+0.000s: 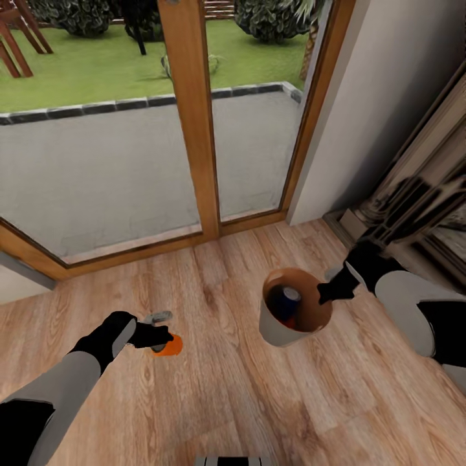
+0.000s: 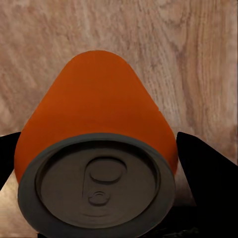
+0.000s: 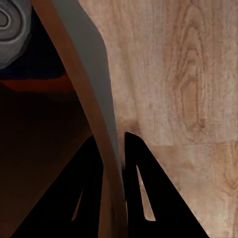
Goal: Put the three can of soda from the living room inside the tash can in the kitchen.
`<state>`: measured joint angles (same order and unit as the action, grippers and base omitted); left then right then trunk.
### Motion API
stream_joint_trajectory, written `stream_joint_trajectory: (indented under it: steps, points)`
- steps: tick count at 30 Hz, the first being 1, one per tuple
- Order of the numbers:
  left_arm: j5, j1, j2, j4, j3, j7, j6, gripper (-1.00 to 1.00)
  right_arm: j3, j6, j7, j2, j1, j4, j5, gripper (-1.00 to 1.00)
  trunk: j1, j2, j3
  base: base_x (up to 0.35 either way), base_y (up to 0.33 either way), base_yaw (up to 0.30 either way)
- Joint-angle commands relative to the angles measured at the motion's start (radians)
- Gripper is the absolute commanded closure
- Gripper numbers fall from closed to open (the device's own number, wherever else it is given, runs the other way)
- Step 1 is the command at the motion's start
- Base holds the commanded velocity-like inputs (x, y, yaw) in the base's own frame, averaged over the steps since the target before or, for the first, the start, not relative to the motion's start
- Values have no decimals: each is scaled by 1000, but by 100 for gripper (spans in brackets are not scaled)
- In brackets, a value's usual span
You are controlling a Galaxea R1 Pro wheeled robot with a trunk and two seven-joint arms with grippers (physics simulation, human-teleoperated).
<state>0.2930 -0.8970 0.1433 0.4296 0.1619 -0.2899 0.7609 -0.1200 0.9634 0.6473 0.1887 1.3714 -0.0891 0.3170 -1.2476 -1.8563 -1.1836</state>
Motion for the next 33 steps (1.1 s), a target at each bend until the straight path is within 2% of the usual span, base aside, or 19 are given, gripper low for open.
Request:
stream_joint_trajectory:
  steps: [1, 3, 4, 5, 6, 8, 9, 11, 12, 13, 14, 15, 16, 18, 21, 26, 33]
  points:
    - [-7, -4, 11, 61, 1, -42, 62, 100, 6, -11, 7, -2, -13, 0, -12, 100, 4, 7, 3, 0, 0, 0]
    - [-8, -7, 36, 165, 1, -80, 145, 100, 5, -19, 10, -4, -29, 0, -12, 100, 12, 21, 10, 0, 0, 0]
    - [-7, -8, 65, 291, 1, -103, 234, 100, 5, -30, 11, -13, -41, 0, -11, 100, 16, 28, 13, 0, 0, 0]
    - [-7, -9, 85, 373, 1, -115, 270, 100, 5, -39, 11, -20, -47, 0, -11, 100, 19, 35, 16, 0, 0, 0]
    - [-7, -9, 95, 408, 1, -121, 284, 100, 5, -42, 10, -24, -50, -1, -11, 100, 23, 42, 19, 0, 0, 0]
    - [-7, -19, 132, 507, 1, -165, 286, 100, 4, -50, 7, -42, -55, -1, -11, 100, 31, 56, 25, 0, 0, 0]
    - [-7, -24, 140, 521, 1, -185, 286, 100, 5, -51, 5, -49, -55, -1, -11, 100, 35, 63, 28, 0, 0, 0]
    - [-7, -41, 164, 548, 1, -267, 286, 100, 6, -52, -1, -69, -57, -1, -9, 100, 42, 77, 35, 0, 0, 0]
    - [-8, -55, 184, 563, 1, -359, 286, 100, 6, -54, -7, -82, -58, 1, -8, 100, 46, 84, 38, 0, 0, 0]
    - [-8, -63, 192, 570, 1, -416, 286, 100, 6, -54, -15, -88, -59, 4, -8, 100, 50, 91, 41, 0, 0, 0]
    - [-9, -69, 197, 574, 3, -472, 286, 100, 6, -55, -25, -95, -61, 5, -8, 100, 54, 98, 44, 0, 0, 0]
    - [-9, -71, 198, 575, 6, -497, 286, 100, 6, -55, -30, -99, -62, 5, -8, 100, 58, 105, 47, 0, 0, 0]
    - [-10, -74, 199, 577, 24, -537, 286, 100, 6, -55, -41, -109, -64, 5, -9, 100, 62, 112, 50, 0, 0, 0]
    - [-10, -78, 198, 580, 104, -589, 286, 100, 6, -54, -64, -130, -66, 3, -9, 100, 69, 126, 57, 0, 0, 0]
    - [-8, -80, 196, 582, 175, -646, 286, 100, 6, -50, -80, -155, -67, 2, -9, 100, 81, 147, 66, 0, 0, 0]
    - [-7, -82, 195, 639, 198, -724, 286, 100, 7, -48, -113, -171, -68, 2, -9, 100, 100, 182, 82, 0, 0, 0]
    - [-4, -102, 203, 680, 197, -818, 286, 100, 8, -49, -134, -192, -71, 10, -9, 100, 127, 231, 104, 0, 0, 0]
